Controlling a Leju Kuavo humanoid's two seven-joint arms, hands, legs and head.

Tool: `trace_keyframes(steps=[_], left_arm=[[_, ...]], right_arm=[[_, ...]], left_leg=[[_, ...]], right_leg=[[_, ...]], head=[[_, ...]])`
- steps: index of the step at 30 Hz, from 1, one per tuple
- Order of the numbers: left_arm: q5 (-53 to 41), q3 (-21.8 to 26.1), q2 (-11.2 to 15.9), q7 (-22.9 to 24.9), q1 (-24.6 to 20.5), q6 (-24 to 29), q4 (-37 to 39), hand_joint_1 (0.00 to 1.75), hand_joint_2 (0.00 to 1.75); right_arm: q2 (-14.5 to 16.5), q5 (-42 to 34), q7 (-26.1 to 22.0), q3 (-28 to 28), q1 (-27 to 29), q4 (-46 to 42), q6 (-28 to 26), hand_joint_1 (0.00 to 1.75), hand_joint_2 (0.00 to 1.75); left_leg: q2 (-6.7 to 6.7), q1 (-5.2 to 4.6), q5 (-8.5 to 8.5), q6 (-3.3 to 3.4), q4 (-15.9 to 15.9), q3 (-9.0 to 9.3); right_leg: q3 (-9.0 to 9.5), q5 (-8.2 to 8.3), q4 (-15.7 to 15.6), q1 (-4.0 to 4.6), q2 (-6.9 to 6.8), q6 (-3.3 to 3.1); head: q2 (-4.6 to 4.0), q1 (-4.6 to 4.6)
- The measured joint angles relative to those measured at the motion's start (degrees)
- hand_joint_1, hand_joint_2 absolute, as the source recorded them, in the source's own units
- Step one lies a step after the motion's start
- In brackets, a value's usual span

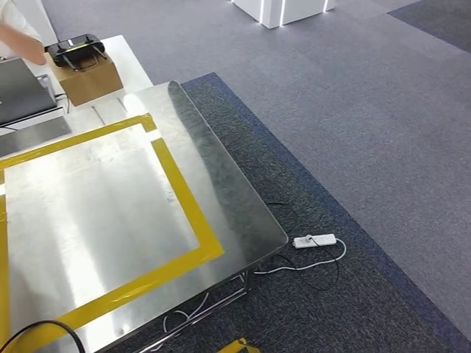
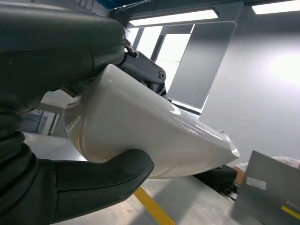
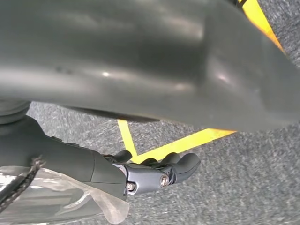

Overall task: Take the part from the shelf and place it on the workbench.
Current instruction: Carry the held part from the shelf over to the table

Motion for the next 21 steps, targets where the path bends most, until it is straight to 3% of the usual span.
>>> trace_keyframes(steps=[2,4,5,6,7,9,10,11,13,15,16,17,19,21], left_arm=[[-0.13,-0.06,0.09,-0.01,-0.07,0.01,0.02,1.47,1.75],[-0.66,-0.47,0.27,0.10,-0.28,-0.04,0.11,1.47,1.75],[-1.04,-0.85,0.43,0.26,-0.35,-0.06,0.22,1.47,1.75],[-1.50,-1.36,0.66,0.51,-0.40,-0.08,0.39,1.47,1.75],[-1.91,-1.98,1.00,0.83,-0.47,-0.08,0.62,1.47,1.75],[-2.51,-3.82,1.91,1.43,-0.73,-0.10,1.40,1.47,1.75],[-2.62,-5.01,2.46,1.67,-0.96,-0.13,1.95,1.47,1.75],[-2.37,-6.38,3.04,1.82,-1.31,-0.28,2.61,1.47,1.75],[-1.23,-9.61,4.12,1.79,-2.14,-0.87,4.20,1.47,1.75],[0.22,-13.54,5.05,0.95,-3.07,-2.40,6.16,1.47,1.75],[0.67,-15.83,5.41,0.30,-3.72,-3.27,7.41,1.47,1.75],[1.01,-18.31,5.69,-0.34,-4.63,-4.04,8.85,1.47,1.75],[1.38,-23.79,6.02,-1.04,-6.54,-4.52,12.15,1.47,1.75],[1.74,-28.42,6.28,-1.13,-7.50,-4.35,14.97,1.47,1.75]], right_arm=[[-0.02,0.02,-0.05,0.01,-0.02,0.01,0.01,0.00,0.00],[-0.04,0.01,-0.08,0.01,0.05,0.02,0.05,0.00,0.00],[-0.05,-0.01,-0.08,0.01,0.08,0.02,0.09,0.00,0.00],[-0.05,0.00,-0.08,0.01,0.08,0.02,0.12,0.00,0.00],[-0.06,0.01,-0.08,0.01,0.07,0.02,0.14,0.00,0.00],[-0.06,0.09,-0.10,0.01,0.03,0.02,0.19,0.00,0.00],[-0.08,0.14,-0.13,0.01,0.01,0.02,0.23,0.00,0.00],[-0.10,0.20,-0.17,0.01,-0.02,0.02,0.30,0.00,0.00],[-0.13,0.39,-0.25,0.01,-0.10,0.02,0.48,0.00,0.00],[-0.01,0.80,-0.21,0.01,-0.28,0.00,0.60,0.00,0.00],[0.07,1.11,-0.11,0.02,-0.37,0.00,0.55,0.00,0.00],[0.15,1.45,0.10,0.02,-0.43,0.00,0.41,0.00,0.00],[0.20,2.01,0.64,0.03,-0.45,0.02,0.05,0.00,0.00],[0.20,2.27,1.02,0.03,-0.46,0.02,-0.13,0.00,0.00]], left_leg=[[-1.31,0.27,0.21,0.74,-0.33,0.22],[-2.55,0.37,0.21,1.23,-0.38,0.25],[-3.25,0.34,0.15,1.33,-0.38,0.25],[-4.03,0.31,0.10,1.38,-0.37,0.30],[-4.87,0.29,0.04,1.39,-0.36,0.40],[-6.61,0.31,-0.12,1.21,-0.35,0.70],[-7.41,0.29,-0.23,1.02,-0.28,0.77],[-8.19,0.32,-0.31,0.77,-0.19,0.72],[-9.61,0.57,-0.22,0.00,-0.15,0.33],[-10.56,0.81,-0.01,-0.82,-0.31,0.03],[-9.72,0.73,-0.29,-1.13,0.12,-0.21],[-8.14,0.60,-1.10,-1.42,1.46,-0.85],[-4.20,0.52,-4.26,-1.95,7.77,-3.90],[-2.72,0.80,-6.47,-2.34,14.42,-7.27]], right_leg=[[-1.06,-1.91,2.94,-0.21,2.86,0.48],[-5.27,-5.30,10.59,-0.33,6.06,0.58],[-7.62,-6.49,14.49,-0.32,6.54,0.58],[-9.41,-6.65,16.93,-0.32,6.72,0.53],[-10.17,-5.56,17.08,-0.31,6.81,0.44],[-8.49,-0.67,10.97,-0.36,7.76,0.08],[-7.01,1.40,6.95,-0.47,9.29,-0.20],[-5.67,2.72,3.75,-0.59,10.63,-0.40],[-4.45,3.10,1.29,-0.58,12.01,-0.79],[-3.97,3.28,0.82,-0.56,10.57,-1.25],[-3.71,3.39,0.51,-0.67,9.78,-1.57],[-3.42,3.46,0.20,-0.81,8.85,-1.86],[-3.02,3.31,-0.09,-0.81,6.92,-2.30],[-2.84,3.02,-0.08,-0.70,5.19,-2.45]], head=[[0.00,0.28],[0.00,0.58],[0.00,0.63],[0.00,0.62],[0.00,0.62],[0.00,0.65],[0.00,0.64],[0.00,0.60],[0.00,0.57],[0.00,0.58],[0.00,0.39],[0.00,0.16],[0.00,-0.27],[0.00,-0.31]])
